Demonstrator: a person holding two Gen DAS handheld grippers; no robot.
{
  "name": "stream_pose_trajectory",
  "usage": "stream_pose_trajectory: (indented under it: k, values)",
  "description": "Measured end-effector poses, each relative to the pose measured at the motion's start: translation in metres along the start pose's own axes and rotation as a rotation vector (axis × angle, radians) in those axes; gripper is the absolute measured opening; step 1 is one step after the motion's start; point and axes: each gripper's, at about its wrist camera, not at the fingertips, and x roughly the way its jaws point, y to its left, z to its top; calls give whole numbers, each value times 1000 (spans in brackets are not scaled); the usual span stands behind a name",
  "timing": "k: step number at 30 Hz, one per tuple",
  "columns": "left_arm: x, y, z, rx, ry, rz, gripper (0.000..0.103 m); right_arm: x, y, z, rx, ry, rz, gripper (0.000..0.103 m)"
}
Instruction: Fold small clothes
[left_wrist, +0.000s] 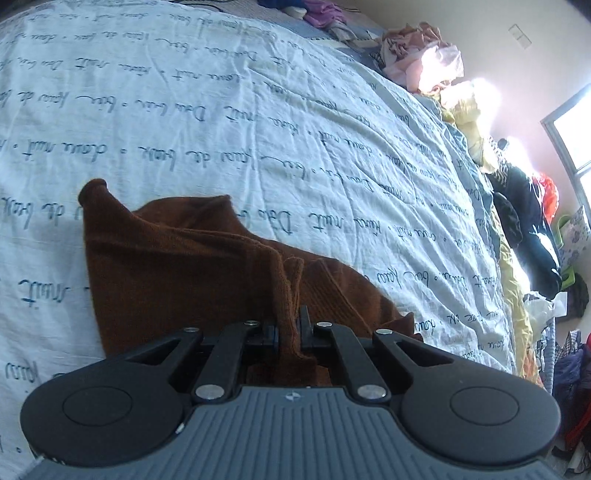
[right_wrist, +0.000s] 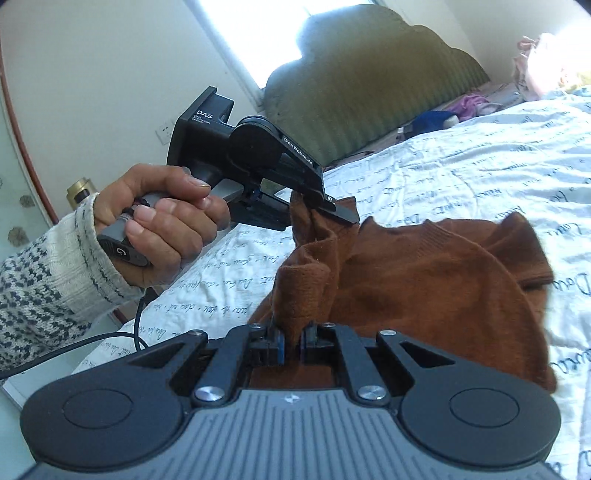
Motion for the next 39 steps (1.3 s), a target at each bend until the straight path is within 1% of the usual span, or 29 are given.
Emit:
stream_pose_trajectory:
  k: [4, 9, 11, 13, 15, 18, 19, 20, 21, 22, 23, 24, 25, 26, 27, 28, 29, 30, 31, 32, 34, 35, 37, 38, 39]
  values:
    - [32, -40, 1, 53, 46, 10, 7, -1, -13, 0, 96, -23, -18, 6]
    - [60, -75, 1, 108, 80, 33, 7, -3, -17, -5, 155, -44, -42, 6]
    - [67, -86, -2, 135, 89, 40, 7, -7, -16, -7, 170, -47, -61, 6]
    - [74, -96, -2, 158, 93, 56, 7, -12, -25, -10, 200, -47, -69, 6]
    - [82, -101, -1, 157, 100, 73, 7, -14, -29, -14, 231, -43, -88, 6]
    - [94, -109, -4, 181, 113, 96, 8, -13, -39, -17, 282, -6, -97, 12]
    - [97, -110, -4, 179, 114, 85, 8, -14, -42, -16, 290, -9, -108, 22]
    - [98, -111, -5, 185, 111, 55, 9, -15, -41, -16, 290, -11, -112, 35]
    - [97, -112, -5, 180, 112, 33, 15, -18, -41, -16, 290, -9, -105, 67]
    - [94, -111, -4, 168, 113, 31, 24, -22, -39, -15, 285, -14, -80, 94]
    - [86, -109, -2, 153, 100, 8, 28, -26, -36, -15, 270, -23, -83, 99]
    - [71, -106, -1, 138, 67, -35, 31, -32, -30, -15, 229, -27, -116, 99]
    - [57, -102, -1, 135, 38, -54, 37, -37, -26, -13, 174, -28, -142, 99]
    - [39, -97, -3, 136, 6, -49, 42, -43, -24, -11, 137, -35, -152, 99]
    - [23, -91, -6, 132, -24, -34, 56, -47, -23, -6, 105, -45, -150, 99]
    - [9, -84, -10, 126, -50, -28, 65, -48, -26, 1, 80, -43, -146, 96]
    - [-5, -73, -16, 114, -69, -29, 66, -46, -27, 9, 55, -40, -153, 86]
    - [-14, -64, -23, 102, -72, -26, 66, -41, -31, 19, 34, -39, -153, 77]
    - [-23, -53, -32, 96, -65, -27, 66, -36, -41, 30, 42, -37, -142, 57]
    - [-30, -42, -42, 95, -62, -28, 67, -30, -52, 38, 68, -31, -123, 52]
    - [-40, -26, -61, 85, -67, 7, 68, -10, -78, 52, 147, 0, -76, 51]
    - [-43, -18, -73, 90, -68, 13, 68, -3, -87, 56, 176, 5, -76, 51]
    - [-46, -11, -91, 107, -66, 13, 70, 16, -107, 61, 244, 38, -44, 50]
    - [-48, -9, -101, 117, -65, 8, 71, 22, -115, 61, 274, 44, -37, 37]
    - [-47, -10, -109, 137, -58, -1, 72, 31, -121, 61, 302, 57, -36, 27]
